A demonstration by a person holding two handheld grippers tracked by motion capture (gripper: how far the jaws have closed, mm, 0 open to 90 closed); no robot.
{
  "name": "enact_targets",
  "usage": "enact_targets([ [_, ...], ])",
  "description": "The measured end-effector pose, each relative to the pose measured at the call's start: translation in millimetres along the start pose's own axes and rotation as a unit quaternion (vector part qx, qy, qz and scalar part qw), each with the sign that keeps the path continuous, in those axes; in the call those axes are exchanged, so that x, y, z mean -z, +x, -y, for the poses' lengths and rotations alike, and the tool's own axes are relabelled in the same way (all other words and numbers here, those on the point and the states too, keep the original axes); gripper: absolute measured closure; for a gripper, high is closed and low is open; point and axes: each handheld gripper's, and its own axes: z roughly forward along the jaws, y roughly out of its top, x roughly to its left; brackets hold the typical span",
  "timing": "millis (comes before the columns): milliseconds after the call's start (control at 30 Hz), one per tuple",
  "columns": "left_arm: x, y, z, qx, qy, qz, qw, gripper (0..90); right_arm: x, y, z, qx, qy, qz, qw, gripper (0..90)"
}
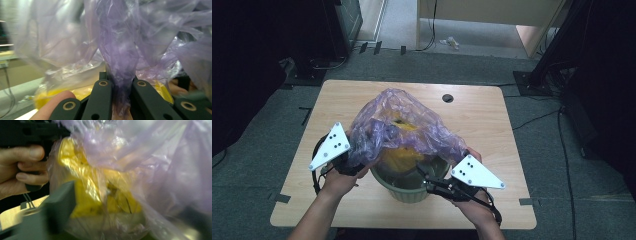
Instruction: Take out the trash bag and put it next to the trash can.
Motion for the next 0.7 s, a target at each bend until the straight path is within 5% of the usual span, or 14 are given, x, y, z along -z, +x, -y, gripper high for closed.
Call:
enact_targets([
  [100, -2.0, -2.8, 3.7, -0.004, 0.015, 0.034, 0.9993, 86.8, 1.6, 2.5, -2.2, 0.007, -0.012, -0.016, 0.9998, 40.0],
  [200, -7.4, -6.4, 6.4, -0.004, 0.040, 0.080, 0.9960, 63.9, 3.1, 6.1, -5.5, 0.008, -0.024, -0.046, 0.9986, 40.4],
  [267, -12.4, -10.9, 8.5, -0.012, 0.057, 0.093, 0.9939, 48.1, 3.5, 8.8, -7.3, 0.008, -0.029, -0.069, 0.9972, 38.7],
  [400, -18.6, -17.8, 11.8, -0.029, 0.086, 0.110, 0.9898, 32.5, 4.8, 13.5, -11.0, 0.002, -0.033, -0.124, 0.9917, 27.4],
  [567, -24.6, -24.1, 12.3, -0.036, 0.116, 0.133, 0.9836, 29.9, 5.0, 21.6, -12.0, 0.010, -0.028, -0.178, 0.9836, 17.5],
  [700, -25.5, -28.5, 12.4, -0.048, 0.120, 0.148, 0.9806, 34.8, 6.2, 22.6, -12.7, 0.011, -0.035, -0.190, 0.9811, 18.4],
])
